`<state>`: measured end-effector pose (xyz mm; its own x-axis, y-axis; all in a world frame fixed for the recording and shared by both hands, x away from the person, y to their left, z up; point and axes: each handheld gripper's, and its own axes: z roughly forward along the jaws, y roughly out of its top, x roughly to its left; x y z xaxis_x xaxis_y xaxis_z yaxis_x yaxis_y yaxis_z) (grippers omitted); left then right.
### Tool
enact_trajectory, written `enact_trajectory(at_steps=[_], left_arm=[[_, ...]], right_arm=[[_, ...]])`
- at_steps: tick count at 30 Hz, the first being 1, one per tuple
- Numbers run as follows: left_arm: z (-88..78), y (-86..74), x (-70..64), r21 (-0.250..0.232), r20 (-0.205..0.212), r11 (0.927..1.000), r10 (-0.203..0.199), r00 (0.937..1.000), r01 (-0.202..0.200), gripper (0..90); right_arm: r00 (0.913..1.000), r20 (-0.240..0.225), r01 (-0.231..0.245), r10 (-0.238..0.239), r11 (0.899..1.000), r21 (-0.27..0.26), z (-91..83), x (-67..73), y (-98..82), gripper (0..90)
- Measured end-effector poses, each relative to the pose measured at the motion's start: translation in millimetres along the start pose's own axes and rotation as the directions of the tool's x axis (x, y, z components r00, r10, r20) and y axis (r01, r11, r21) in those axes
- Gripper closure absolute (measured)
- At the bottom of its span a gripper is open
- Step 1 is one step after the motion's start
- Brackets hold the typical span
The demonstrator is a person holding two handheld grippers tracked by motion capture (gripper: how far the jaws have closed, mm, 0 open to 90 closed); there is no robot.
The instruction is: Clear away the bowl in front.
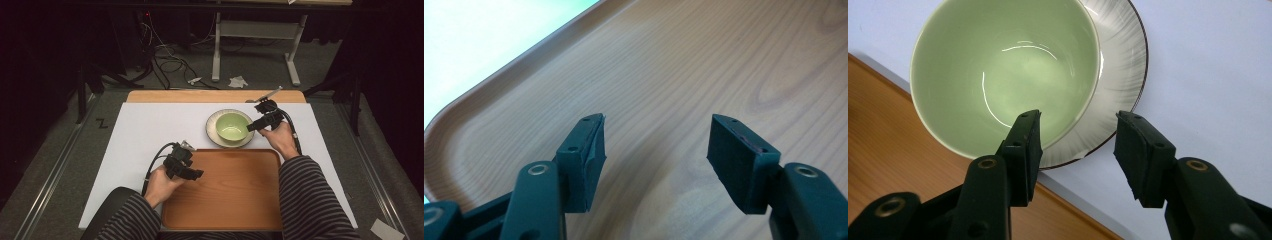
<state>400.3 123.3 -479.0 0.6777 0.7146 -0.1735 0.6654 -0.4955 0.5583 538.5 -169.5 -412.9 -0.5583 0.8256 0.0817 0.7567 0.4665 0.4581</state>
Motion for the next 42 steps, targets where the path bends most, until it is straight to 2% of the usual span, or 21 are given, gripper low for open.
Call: enact_trajectory(at_steps=[10,14,20,31,33,34,35,42], left_arm=[[0.2,-0.1,-0.4,0.002,0.000,1.0000,0.001,1.0000,-0.001,39.9],[0.4,-0.1,-0.5,0.001,0.000,1.0000,0.003,1.0000,-0.003,39.9],[0.5,-0.1,-0.8,0.003,0.000,1.0000,0.006,1.0000,-0.006,39.9],[1.0,-0.3,-1.6,0.001,0.003,1.0000,0.003,1.0000,-0.003,39.9],[1.2,-0.4,-1.9,-0.001,0.004,1.0000,0.003,1.0000,-0.003,39.9],[1.3,-0.4,-2.1,-0.001,0.003,1.0000,0.003,1.0000,-0.003,39.9],[1.4,-0.4,-2.1,0.000,0.003,1.0000,0.004,1.0000,-0.004,39.9],[1.8,-0.2,-2.0,0.006,0.003,0.9999,0.010,0.9999,-0.010,39.9]], right_arm=[[0.9999,0.006,-0.009,0.009,1.000,0.018,7.5,0.8,11.0,55.2],[0.9997,0.022,0.001,-0.002,0.999,0.041,13.7,1.4,14.0,55.1],[0.9993,0.035,-0.010,0.008,0.998,0.061,21.5,1.7,18.4,57.2],[0.9984,0.046,-0.037,0.032,0.993,0.114,42.5,0.2,26.7,67.7],[0.9984,0.046,-0.039,0.034,0.992,0.118,43.9,0.0,26.9,68.4],[0.9976,0.050,-0.055,0.049,0.991,0.124,44.8,0.7,27.1,69.5],[0.9981,0.047,-0.045,0.039,0.991,0.124,45.7,-0.4,27.3,70.4],[0.9977,0.037,-0.061,0.056,0.990,0.129,50.3,-2.5,27.8,79.9]])
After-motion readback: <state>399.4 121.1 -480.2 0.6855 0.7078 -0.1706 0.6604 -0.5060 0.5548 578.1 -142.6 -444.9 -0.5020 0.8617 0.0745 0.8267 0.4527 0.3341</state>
